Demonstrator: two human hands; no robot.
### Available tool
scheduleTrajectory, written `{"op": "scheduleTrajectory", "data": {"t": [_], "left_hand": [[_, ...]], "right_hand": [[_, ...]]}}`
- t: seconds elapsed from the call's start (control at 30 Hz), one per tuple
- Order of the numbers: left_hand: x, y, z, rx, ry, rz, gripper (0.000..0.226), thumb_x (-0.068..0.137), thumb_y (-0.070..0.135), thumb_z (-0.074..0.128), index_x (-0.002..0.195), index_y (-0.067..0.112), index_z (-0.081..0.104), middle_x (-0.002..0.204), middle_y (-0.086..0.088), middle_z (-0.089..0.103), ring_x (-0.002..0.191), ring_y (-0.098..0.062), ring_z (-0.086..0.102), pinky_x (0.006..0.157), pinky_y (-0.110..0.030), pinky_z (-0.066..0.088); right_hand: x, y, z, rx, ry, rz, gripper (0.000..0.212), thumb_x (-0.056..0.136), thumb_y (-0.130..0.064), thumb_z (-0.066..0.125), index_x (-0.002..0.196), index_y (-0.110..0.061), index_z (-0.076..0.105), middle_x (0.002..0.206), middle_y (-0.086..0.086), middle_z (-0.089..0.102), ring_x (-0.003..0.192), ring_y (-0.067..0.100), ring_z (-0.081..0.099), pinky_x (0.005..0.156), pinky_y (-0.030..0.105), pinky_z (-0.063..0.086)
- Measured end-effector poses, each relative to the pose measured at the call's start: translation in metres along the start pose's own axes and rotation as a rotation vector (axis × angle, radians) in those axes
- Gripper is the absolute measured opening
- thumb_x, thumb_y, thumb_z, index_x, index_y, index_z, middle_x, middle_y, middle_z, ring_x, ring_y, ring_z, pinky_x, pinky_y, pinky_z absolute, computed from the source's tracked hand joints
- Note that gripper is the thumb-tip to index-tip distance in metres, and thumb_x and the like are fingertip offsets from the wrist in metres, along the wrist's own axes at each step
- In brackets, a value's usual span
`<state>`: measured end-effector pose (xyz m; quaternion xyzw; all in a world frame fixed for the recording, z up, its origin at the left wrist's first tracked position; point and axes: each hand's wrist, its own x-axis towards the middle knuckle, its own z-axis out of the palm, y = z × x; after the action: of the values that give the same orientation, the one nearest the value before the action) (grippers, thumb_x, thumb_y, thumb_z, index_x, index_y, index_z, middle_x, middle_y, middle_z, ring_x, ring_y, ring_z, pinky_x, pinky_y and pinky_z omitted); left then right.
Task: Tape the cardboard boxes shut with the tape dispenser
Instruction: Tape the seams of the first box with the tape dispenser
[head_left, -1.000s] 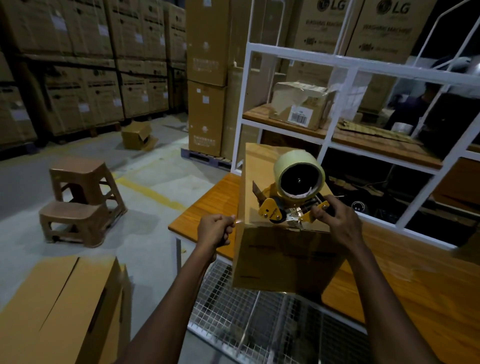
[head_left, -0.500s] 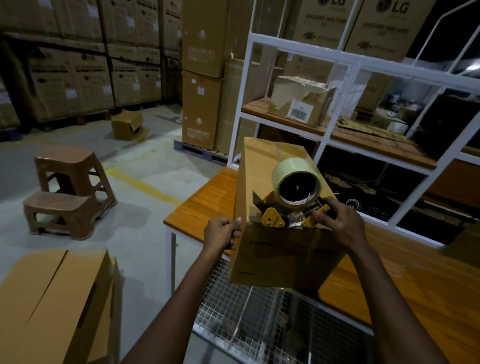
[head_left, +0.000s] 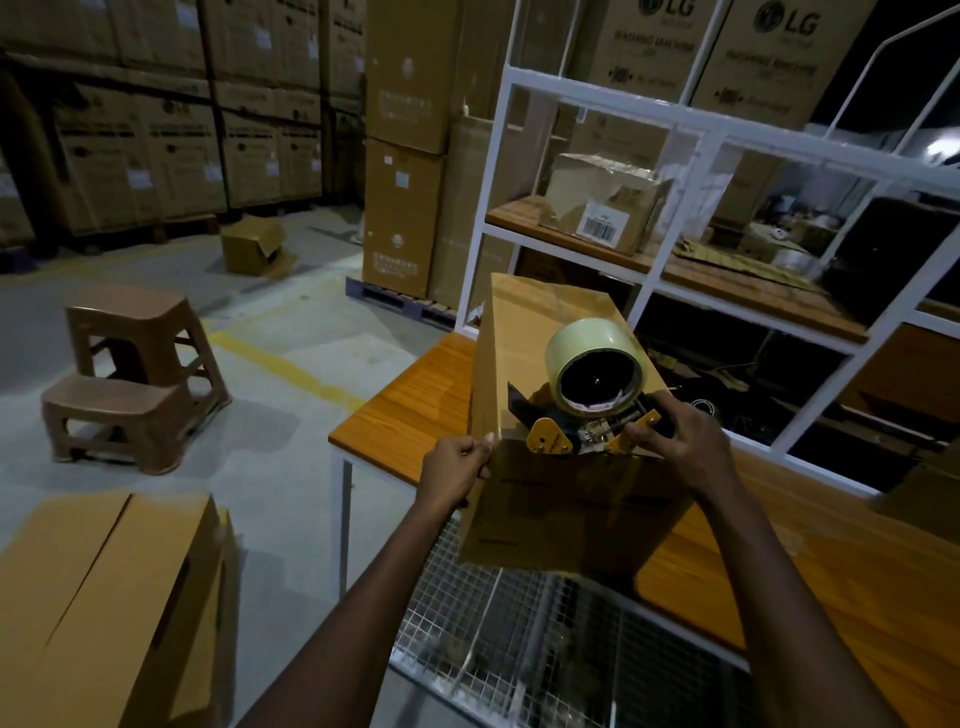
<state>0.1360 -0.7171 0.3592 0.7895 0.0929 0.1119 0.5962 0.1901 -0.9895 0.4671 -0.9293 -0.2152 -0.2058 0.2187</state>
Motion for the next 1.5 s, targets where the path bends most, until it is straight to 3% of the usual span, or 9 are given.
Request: {"op": "scheduleTrajectory", "data": {"t": [0.13, 0.23, 0.3, 0.43, 0.5, 0.73, 1.13, 1.27, 1.5], "left_hand": [[-0.003, -0.012, -0.001, 0.073, -0.056, -0.088, 0.056, 0.095, 0.056, 0.051, 0.075, 0.006, 0.068, 0.064, -0.005, 0.063, 0.055, -0.017, 0.058, 0.047, -0.028, 0.046], [-0.008, -0.015, -0.001, 0.1, 0.164, 0.021, 0.016, 0.095, 0.025, 0.063, 0.097, 0.012, 0.072, 0.091, -0.005, 0.072, 0.082, -0.019, 0.067, 0.065, -0.029, 0.053], [-0.017, -0.004, 0.004, -0.025, 0.248, 0.125, 0.032, 0.096, 0.012, 0.057, 0.127, 0.013, 0.064, 0.113, 0.002, 0.067, 0.094, -0.011, 0.064, 0.07, -0.019, 0.05], [-0.034, -0.007, 0.028, 0.011, 0.075, 0.293, 0.064, 0.09, 0.023, 0.044, 0.152, 0.02, 0.03, 0.115, -0.003, 0.063, 0.074, -0.004, 0.054, 0.061, -0.022, 0.05], [-0.042, -0.023, 0.035, 0.125, 0.012, 0.281, 0.074, 0.09, 0.03, 0.047, 0.157, 0.024, 0.017, 0.137, -0.006, 0.054, 0.094, -0.01, 0.058, 0.077, -0.027, 0.057], [-0.027, -0.021, 0.023, 0.313, 0.292, 0.392, 0.071, 0.075, 0.064, 0.06, 0.137, 0.035, 0.041, 0.156, -0.005, 0.034, 0.132, -0.029, 0.04, 0.097, -0.041, 0.039], [-0.004, -0.005, 0.024, 0.557, 0.408, 0.477, 0.039, 0.073, 0.037, 0.075, 0.108, 0.032, 0.06, 0.147, 0.0, 0.044, 0.128, -0.033, 0.044, 0.088, -0.059, 0.043], [-0.011, 0.002, 0.028, 0.538, 0.475, 0.468, 0.035, 0.075, 0.053, 0.065, 0.105, 0.037, 0.057, 0.141, 0.001, 0.049, 0.125, -0.032, 0.049, 0.086, -0.052, 0.043], [-0.017, 0.011, 0.032, 0.694, 0.557, 0.417, 0.038, 0.07, 0.038, 0.085, 0.102, 0.028, 0.069, 0.132, -0.002, 0.054, 0.12, -0.032, 0.048, 0.084, -0.053, 0.043]], "right_hand": [[-0.001, 0.0, 0.0, 0.015, 0.002, 0.012, 0.078, 0.07, -0.086, 0.038, 0.103, -0.019, 0.062, 0.079, 0.001, 0.06, 0.069, 0.019, 0.055, 0.056, 0.037, 0.042], [-0.001, 0.001, 0.001, 0.014, 0.001, 0.017, 0.081, 0.07, -0.085, 0.037, 0.106, -0.018, 0.063, 0.08, 0.002, 0.06, 0.068, 0.019, 0.055, 0.056, 0.035, 0.04], [-0.001, 0.002, 0.002, 0.01, 0.002, 0.015, 0.087, 0.069, -0.089, 0.033, 0.11, -0.018, 0.062, 0.082, 0.003, 0.06, 0.068, 0.02, 0.054, 0.056, 0.034, 0.04], [-0.001, 0.005, 0.004, 0.012, 0.0, 0.016, 0.093, 0.069, -0.092, 0.029, 0.112, -0.016, 0.062, 0.082, 0.004, 0.061, 0.068, 0.021, 0.055, 0.055, 0.032, 0.038], [-0.001, 0.005, 0.004, 0.011, 0.003, 0.003, 0.091, 0.069, -0.091, 0.031, 0.111, -0.016, 0.063, 0.08, 0.004, 0.061, 0.067, 0.021, 0.055, 0.055, 0.034, 0.04], [0.0, 0.008, 0.006, -0.019, 0.032, -0.057, 0.086, 0.073, -0.088, 0.03, 0.105, -0.015, 0.062, 0.078, 0.003, 0.06, 0.067, 0.022, 0.056, 0.055, 0.039, 0.047], [-0.001, 0.02, 0.008, -0.079, 0.091, -0.123, 0.078, 0.075, -0.089, 0.027, 0.091, -0.018, 0.056, 0.072, -0.001, 0.05, 0.064, 0.02, 0.048, 0.052, 0.027, 0.029], [-0.007, 0.045, -0.014, -0.051, 0.115, -0.132, 0.075, 0.076, -0.085, 0.034, 0.094, -0.017, 0.061, 0.067, -0.009, 0.043, 0.06, 0.02, 0.047, 0.049, 0.026, 0.027], [-0.023, 0.134, -0.056, -0.018, 0.102, -0.027, 0.077, 0.071, -0.091, 0.033, 0.101, -0.026, 0.061, 0.074, -0.002, 0.053, 0.067, 0.021, 0.052, 0.056, 0.036, 0.045]]}}
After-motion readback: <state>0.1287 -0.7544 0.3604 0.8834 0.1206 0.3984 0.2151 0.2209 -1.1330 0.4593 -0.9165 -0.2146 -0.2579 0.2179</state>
